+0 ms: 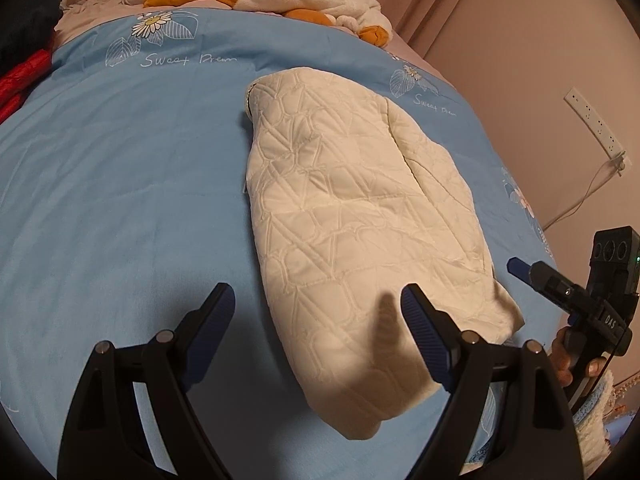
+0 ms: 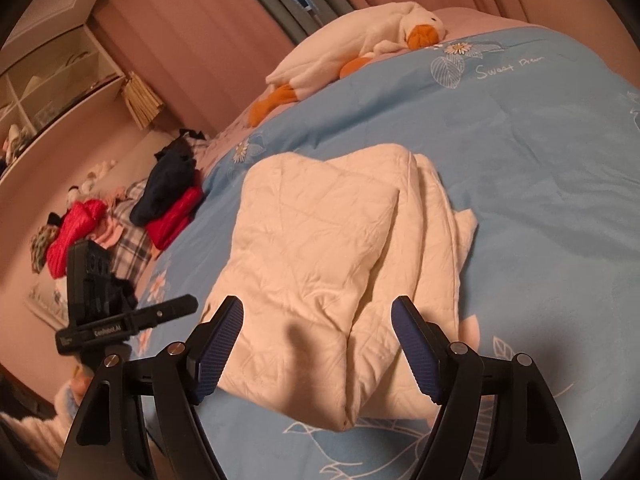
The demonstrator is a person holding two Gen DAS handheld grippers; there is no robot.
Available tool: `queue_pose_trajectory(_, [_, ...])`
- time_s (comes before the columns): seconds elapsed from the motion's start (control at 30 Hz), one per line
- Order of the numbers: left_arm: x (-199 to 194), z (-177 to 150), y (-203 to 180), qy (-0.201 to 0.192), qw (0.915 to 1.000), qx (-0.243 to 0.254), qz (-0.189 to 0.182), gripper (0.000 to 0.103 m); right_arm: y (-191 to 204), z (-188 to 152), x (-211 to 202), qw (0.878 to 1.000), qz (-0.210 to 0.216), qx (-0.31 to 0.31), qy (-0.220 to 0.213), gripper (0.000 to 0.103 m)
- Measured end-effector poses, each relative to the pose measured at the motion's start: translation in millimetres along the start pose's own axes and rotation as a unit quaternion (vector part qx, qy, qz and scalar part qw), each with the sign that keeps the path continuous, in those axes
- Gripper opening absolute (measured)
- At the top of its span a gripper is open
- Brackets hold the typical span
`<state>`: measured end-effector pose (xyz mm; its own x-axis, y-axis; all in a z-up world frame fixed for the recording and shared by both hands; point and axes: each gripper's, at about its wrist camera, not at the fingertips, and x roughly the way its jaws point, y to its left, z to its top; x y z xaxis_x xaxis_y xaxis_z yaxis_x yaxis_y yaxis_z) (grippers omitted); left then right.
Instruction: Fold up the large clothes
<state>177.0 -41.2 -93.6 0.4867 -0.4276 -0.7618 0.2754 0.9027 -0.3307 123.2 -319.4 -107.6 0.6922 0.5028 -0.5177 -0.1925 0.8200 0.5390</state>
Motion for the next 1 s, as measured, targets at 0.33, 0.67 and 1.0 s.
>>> queue_pose_trajectory(0.33, [9, 6, 3, 0.01, 0.9999, -0.005, -0.007, 0.085, -25, 8, 2, 0.999, -0.007, 0.042, 0.014, 0.086])
queue_pose_trajectory(0.67, [35, 15, 18, 0.047, 0.9972, -0.04, -0.042, 0.088, -65, 14, 19, 0.992, 0.026, 0.112, 0.047, 0.094])
queue_pose_trajectory(1.0, [63, 21, 34, 0.078, 0.9863, -0.093, -0.112, 0.089, -96, 15, 40, 0.977, 0.08, 0.185, 0.064, 0.1])
